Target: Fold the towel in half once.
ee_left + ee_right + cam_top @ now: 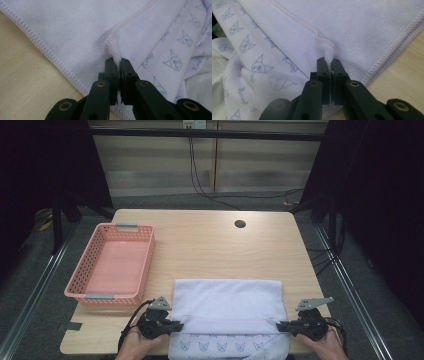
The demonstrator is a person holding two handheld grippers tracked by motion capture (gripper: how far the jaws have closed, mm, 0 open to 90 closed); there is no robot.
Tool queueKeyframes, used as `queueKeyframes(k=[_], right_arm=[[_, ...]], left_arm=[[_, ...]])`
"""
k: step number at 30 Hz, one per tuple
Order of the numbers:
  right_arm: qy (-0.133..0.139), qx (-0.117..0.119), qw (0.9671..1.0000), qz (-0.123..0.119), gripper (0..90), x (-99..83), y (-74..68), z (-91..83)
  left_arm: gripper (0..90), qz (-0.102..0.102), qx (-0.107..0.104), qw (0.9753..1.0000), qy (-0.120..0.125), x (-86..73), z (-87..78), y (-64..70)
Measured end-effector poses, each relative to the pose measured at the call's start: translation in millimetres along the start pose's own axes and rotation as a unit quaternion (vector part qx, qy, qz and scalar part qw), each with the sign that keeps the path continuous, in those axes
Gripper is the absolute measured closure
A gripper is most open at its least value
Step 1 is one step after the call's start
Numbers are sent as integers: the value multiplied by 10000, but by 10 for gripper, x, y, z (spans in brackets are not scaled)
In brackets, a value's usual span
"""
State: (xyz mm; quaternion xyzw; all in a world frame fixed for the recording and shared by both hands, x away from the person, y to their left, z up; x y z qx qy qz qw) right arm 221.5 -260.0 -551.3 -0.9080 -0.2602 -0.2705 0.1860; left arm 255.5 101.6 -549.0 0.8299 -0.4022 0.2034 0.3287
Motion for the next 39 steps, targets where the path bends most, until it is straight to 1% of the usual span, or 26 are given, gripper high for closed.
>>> queueKeyframes(k=[1, 3, 5, 6, 8, 9, 11, 13, 15, 16, 18, 19, 20, 21, 23, 24, 25, 27, 28, 29, 30, 31, 33, 36, 38, 39], right_arm=[[6, 10, 10000, -7, 879, 4, 13, 3], [51, -5, 10000, 50, 880, 27, 58, 17], [92, -100, 9999, 69, 879, 75, 130, 40], [102, -118, 9997, 171, 879, 104, 163, 55], [129, -190, 9996, 172, 879, 159, 237, 83], [131, -229, 9994, 223, 879, 186, 268, 95], [163, -325, 9991, 221, 879, 238, 337, 119], [214, -412, 9986, 267, 878, 298, 419, 145], [249, -477, 9981, 290, 879, 357, 506, 175], [263, -524, 9980, 245, 879, 389, 546, 193], [277, -593, 9974, 287, 879, 462, 619, 229], [293, -628, 9972, 265, 879, 503, 662, 253], [294, -674, 9970, 249, 879, 542, 708, 272], [313, -698, 9967, 259, 879, 581, 751, 294], [313, -737, 9963, 303, 879, 659, 829, 337], [310, -740, 9963, 305, 879, 697, 860, 359], [345, -741, 9962, 302, 879, 738, 896, 385], [306, -785, 9958, 354, 879, 806, 955, 422], [340, -774, 9958, 344, 878, 845, 991, 447], [340, -744, 9960, 371, 878, 878, 1023, 465], [386, -726, 9960, 361, 878, 912, 1063, 485], [387, -722, 9958, 401, 878, 939, 1100, 501], [390, -745, 9957, 384, 878, 1005, 1153, 540], [417, -804, 9951, 403, 878, 1111, 1222, 610], [441, -831, 9946, 428, 878, 1183, 1272, 655], [476, -837, 9943, 460, 878, 1216, 1306, 678]], left_arm=[[866, 45, 113, 9999, -8, 11, 4, -8], [867, 188, 233, 9996, 16, 56, 33, -37], [869, 108, 176, 9998, 54, 108, 57, -91], [870, 55, 177, 9998, 71, 138, 65, -130], [870, 101, 250, 9996, 98, 227, 99, -213], [870, 101, 296, 9995, 99, 277, 121, -259], [870, 154, 348, 9992, 85, 376, 163, -348], [869, 144, 359, 9992, 104, 472, 204, -434], [869, 229, 497, 9985, 67, 569, 246, -506], [869, 278, 611, 9977, 63, 619, 264, -554], [869, 228, 750, 9969, 101, 724, 303, -658], [868, 220, 767, 9968, 84, 770, 315, -713], [869, 168, 747, 9970, 98, 815, 329, -764], [869, 106, 782, 9968, 149, 857, 344, -815], [869, 223, 908, 9956, 111, 931, 365, -889], [869, 214, 987, 9948, 129, 965, 376, -927], [869, 189, 978, 9949, 123, 994, 384, -962], [868, 126, 1074, 9941, 111, 1041, 387, -1032], [869, 65, 1105, 9938, 117, 1065, 395, -1054], [869, 99, 1102, 9938, 115, 1087, 399, -1084], [869, 40, 1107, 9938, 125, 1105, 405, -1101], [868, 56, 1131, 9935, 93, 1122, 405, -1125], [868, 23, 1140, 9934, 121, 1166, 413, -1186], [868, 13, 1272, 9918, 86, 1242, 414, -1302], [866, 19, 1306, 9914, 63, 1296, 421, -1377], [866, -11, 1345, 9908, 136, 1326, 431, -1419]])
Point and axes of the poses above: each handheld gripper's, and its own axes: z roughly forward along the jaws, x roughly out of its top, y roughly to its right, the point moved 8 cm from there along z, roughly forward along the jaws, and after that the axes turned 7 degrees about -x, right-handed, at the moved point
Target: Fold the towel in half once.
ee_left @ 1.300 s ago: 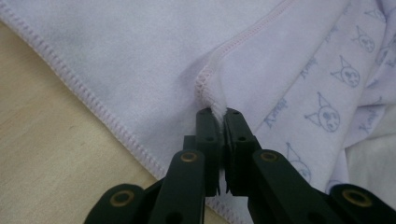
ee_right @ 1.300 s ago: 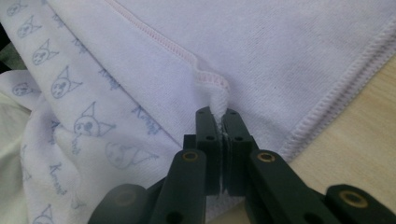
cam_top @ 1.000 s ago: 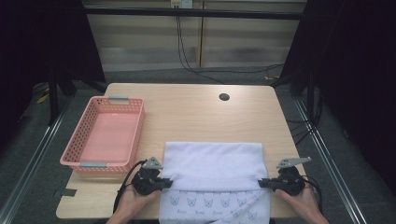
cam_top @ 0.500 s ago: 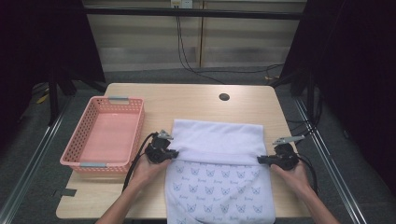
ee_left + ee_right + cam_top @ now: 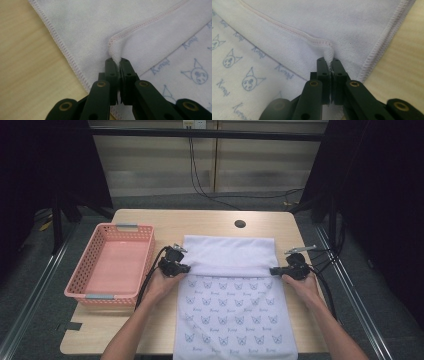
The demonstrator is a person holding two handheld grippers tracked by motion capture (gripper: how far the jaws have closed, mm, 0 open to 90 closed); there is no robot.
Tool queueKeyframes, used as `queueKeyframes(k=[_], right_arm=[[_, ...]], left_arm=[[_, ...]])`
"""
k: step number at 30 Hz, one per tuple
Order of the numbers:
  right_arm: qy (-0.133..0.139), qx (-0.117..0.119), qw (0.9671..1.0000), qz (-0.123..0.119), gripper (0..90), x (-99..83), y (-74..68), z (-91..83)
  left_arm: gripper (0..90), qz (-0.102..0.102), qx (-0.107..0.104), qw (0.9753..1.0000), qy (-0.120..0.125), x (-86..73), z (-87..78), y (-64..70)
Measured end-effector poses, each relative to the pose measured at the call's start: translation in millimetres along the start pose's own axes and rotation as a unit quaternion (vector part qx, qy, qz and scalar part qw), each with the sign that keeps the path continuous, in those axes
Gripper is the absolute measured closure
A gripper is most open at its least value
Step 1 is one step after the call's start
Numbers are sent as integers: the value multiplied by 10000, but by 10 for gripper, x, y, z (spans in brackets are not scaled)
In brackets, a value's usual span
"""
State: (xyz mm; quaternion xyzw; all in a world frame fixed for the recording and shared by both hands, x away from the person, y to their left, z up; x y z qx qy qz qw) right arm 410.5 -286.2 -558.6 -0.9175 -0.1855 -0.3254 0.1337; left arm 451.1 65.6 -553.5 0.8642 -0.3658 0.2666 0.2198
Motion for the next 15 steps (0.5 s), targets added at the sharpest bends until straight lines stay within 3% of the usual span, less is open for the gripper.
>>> queueKeyframes(k=[2, 5, 12, 15], right_arm=[[40, -26, 10000, 50, 878, 60, 39, 52], [113, -66, 9999, 100, 879, 148, 100, 128], [258, -137, 9989, 356, 878, 334, 222, 292], [352, -337, 9976, 490, 879, 426, 266, 375]], left_arm=[[866, -81, 33, 10000, 40, 44, 30, -61], [866, 57, 107, 9999, -46, 118, 68, -129], [866, -169, 158, 9996, 166, 280, 171, -366], [865, -297, 217, 9991, 230, 355, 223, -438]])
Point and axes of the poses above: each handheld gripper's, and its own axes: z roughly forward along the jaws, x roughly out of its top, y roughly to its right, the point moved 8 cm from there along z, roughly forward along the jaws, and after that the axes turned 7 degrees about -x, right-handed, at the moved point
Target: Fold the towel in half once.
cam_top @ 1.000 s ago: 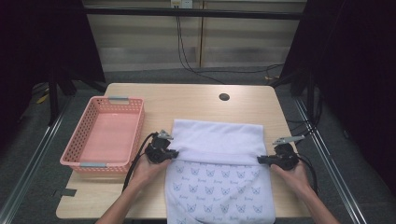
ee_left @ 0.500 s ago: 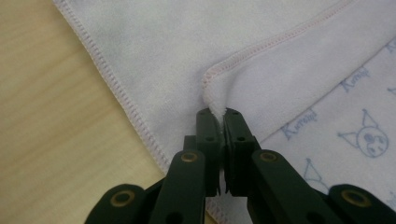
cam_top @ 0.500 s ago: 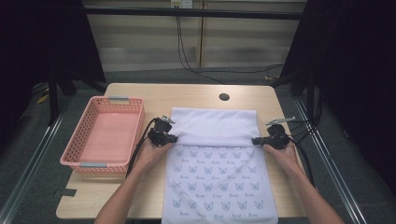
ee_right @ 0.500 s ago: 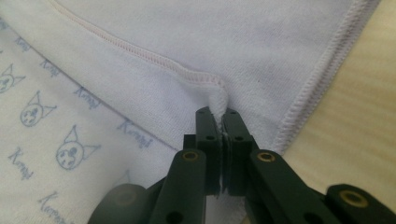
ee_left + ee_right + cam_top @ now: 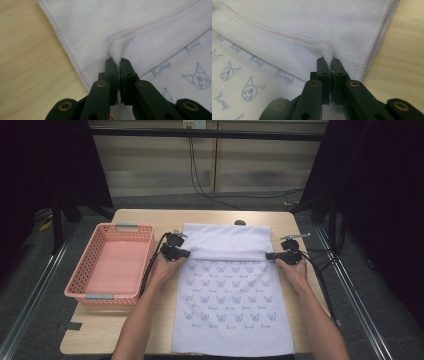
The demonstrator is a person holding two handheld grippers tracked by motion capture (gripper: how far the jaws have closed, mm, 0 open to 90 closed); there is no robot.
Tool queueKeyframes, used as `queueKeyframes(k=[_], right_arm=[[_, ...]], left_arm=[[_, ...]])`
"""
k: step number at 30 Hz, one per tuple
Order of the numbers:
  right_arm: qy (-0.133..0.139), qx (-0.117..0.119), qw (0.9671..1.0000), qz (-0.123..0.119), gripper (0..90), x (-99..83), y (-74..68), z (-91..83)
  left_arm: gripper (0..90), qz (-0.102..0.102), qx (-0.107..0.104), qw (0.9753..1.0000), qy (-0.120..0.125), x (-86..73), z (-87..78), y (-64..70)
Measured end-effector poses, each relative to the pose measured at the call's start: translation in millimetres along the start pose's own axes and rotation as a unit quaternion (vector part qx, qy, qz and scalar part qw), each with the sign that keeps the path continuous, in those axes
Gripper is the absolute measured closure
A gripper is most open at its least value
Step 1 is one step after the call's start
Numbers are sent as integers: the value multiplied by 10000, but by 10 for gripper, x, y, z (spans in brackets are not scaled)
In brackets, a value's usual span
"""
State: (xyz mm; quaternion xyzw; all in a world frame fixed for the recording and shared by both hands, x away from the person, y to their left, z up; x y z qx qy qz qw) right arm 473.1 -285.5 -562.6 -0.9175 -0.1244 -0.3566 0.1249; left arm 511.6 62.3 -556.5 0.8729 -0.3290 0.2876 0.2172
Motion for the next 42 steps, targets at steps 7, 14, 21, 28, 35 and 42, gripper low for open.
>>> queueKeyframes(k=[7, 14, 21, 28, 35, 42], right_arm=[[136, -161, 9998, 66, 879, 88, 20, 85], [653, 161, 9977, 116, 878, 312, 24, -212], [1151, 325, 9928, -22, 877, 578, -15, -688], [1621, 638, 9846, -134, 876, 580, -160, -1104], [1499, 896, 9843, -265, 876, 491, -294, -1429], [1673, 1139, 9784, -422, 876, 390, -479, -1850]], left_arm=[[863, -123, -156, 9998, 88, 25, 5, -30], [860, 12, -235, 9988, 422, 226, -305, 84], [861, 95, -579, 9921, 1113, 426, -745, 275], [866, 175, -866, 9850, 1480, 371, -1089, 527], [866, 438, -1022, 9787, 1725, 339, -1483, 743], [866, 714, -1175, 9699, 2010, 282, -1907, 1016]])
Point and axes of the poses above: each handheld gripper's, and its own axes: z roughly forward along the jaws, x roughly out of its top, y roughly to its right, the point moved 8 cm from there along z, roughly forward along the jaws, and after that the axes turned 7 degrees about -x, right-handed, at the moved point
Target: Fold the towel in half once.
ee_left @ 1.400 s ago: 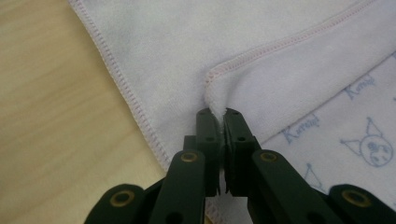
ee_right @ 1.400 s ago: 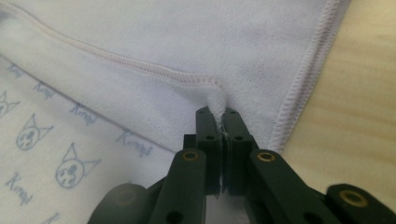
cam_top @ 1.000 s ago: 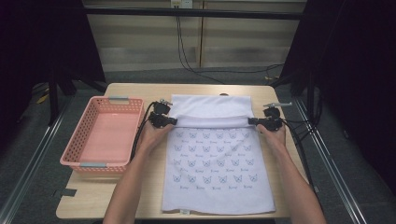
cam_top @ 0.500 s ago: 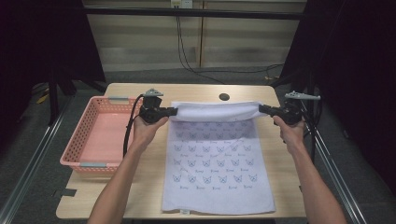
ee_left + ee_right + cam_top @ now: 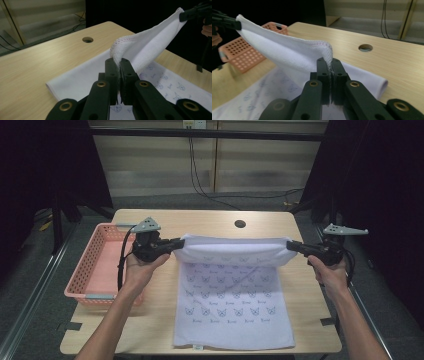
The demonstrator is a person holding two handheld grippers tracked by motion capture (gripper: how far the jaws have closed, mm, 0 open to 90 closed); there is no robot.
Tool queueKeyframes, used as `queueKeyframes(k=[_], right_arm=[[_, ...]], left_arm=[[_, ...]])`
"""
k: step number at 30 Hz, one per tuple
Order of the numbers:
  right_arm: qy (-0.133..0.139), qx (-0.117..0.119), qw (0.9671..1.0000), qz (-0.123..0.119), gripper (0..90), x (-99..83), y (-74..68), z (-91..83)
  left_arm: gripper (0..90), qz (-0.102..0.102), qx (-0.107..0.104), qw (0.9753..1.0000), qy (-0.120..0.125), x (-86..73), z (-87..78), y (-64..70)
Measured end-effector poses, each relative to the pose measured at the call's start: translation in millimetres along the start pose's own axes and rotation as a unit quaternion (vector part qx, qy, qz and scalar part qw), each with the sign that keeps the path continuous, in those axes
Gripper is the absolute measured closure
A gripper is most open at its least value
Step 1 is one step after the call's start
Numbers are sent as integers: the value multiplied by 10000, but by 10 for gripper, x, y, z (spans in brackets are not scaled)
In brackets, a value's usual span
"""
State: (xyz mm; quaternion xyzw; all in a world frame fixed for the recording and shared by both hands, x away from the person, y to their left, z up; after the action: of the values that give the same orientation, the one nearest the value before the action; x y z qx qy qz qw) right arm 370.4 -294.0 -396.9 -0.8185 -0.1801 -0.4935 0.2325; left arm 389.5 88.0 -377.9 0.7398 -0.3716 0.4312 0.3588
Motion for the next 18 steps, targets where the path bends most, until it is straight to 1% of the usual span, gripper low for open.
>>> queueKeyframes(k=[2, 3, 4, 5, 6, 7, 8, 9, 10, 11, 12, 13, 14, 15, 16, 17, 18], right_arm=[[30, 17, 10000, -67, 876, -29, -87, -114], [77, 56, 9999, -128, 876, -57, -130, -162], [143, 29, 9996, -227, 876, -103, -165, -206], [146, 88, 9996, -209, 877, -174, -208, -236], [74, 122, 9997, -217, 876, -268, -251, -249], [-10, 112, 9996, -247, 876, -374, -286, -256], [-74, 152, 9996, -231, 876, -480, -322, -268], [-169, 213, 9993, -251, 876, -586, -360, -277], [-239, 242, 9991, -257, 875, -689, -387, -281], [-337, 270, 9989, -197, 873, -794, -411, -283], [-474, 306, 9982, -218, 867, -909, -434, -281], [-629, 294, 9973, -236, 863, -1030, -455, -279], [-791, 286, 9961, -250, 862, -1153, -467, -278], [-938, 325, 9949, -202, 857, -1270, -480, -275], [-1143, 336, 9927, -193, 849, -1388, -487, -268], [-1329, 325, 9902, -276, 847, -1494, -483, -257], [-1471, 328, 9882, -270, 844, -1579, -478, -250]], left_arm=[[866, -91, -210, 9997, -13, -47, -74, 136], [866, 55, -157, 9998, -119, -108, -98, 196], [866, 258, -33, 9993, -265, -192, -114, 238], [866, 274, -72, 9989, -383, -291, -121, 277], [866, 243, -117, 9987, -432, -394, -127, 310], [865, 279, -109, 9983, -499, -499, -133, 331], [865, 214, -143, 9979, -590, -605, -132, 341], [864, 86, -200, 9975, -671, -710, -134, 354], [862, 71, -261, 9968, -754, -813, -130, 380], [861, 71, -258, 9958, -872, -919, -123, 406], [858, 28, -296, 9950, -956, -1020, -118, 437], [854, -15, -390, 9936, -1056, -1127, -109, 484], [848, 18, -436, 9917, -1206, -1240, -97, 524], [840, -26, -481, 9901, -1315, -1350, -84, 559], [833, -80, -568, 9883, -1415, -1452, -68, 592], [833, -63, -602, 9858, -1565, -1549, -47, 615], [835, -48, -594, 9846, -1642, -1631, -28, 618]])
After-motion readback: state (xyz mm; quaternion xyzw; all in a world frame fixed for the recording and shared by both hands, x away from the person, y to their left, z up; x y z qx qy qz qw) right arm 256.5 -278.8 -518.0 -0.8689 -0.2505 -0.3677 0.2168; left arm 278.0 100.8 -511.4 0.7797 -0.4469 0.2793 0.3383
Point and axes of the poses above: each handheld gripper's, and its own axes: z roughly forward along the jaws, x roughly out of its top, y roughly to its right, the point moved 8 cm from there along z, roughly forward along the jaws, and after that the axes turned 7 degrees about -x, right-handed, at the moved point
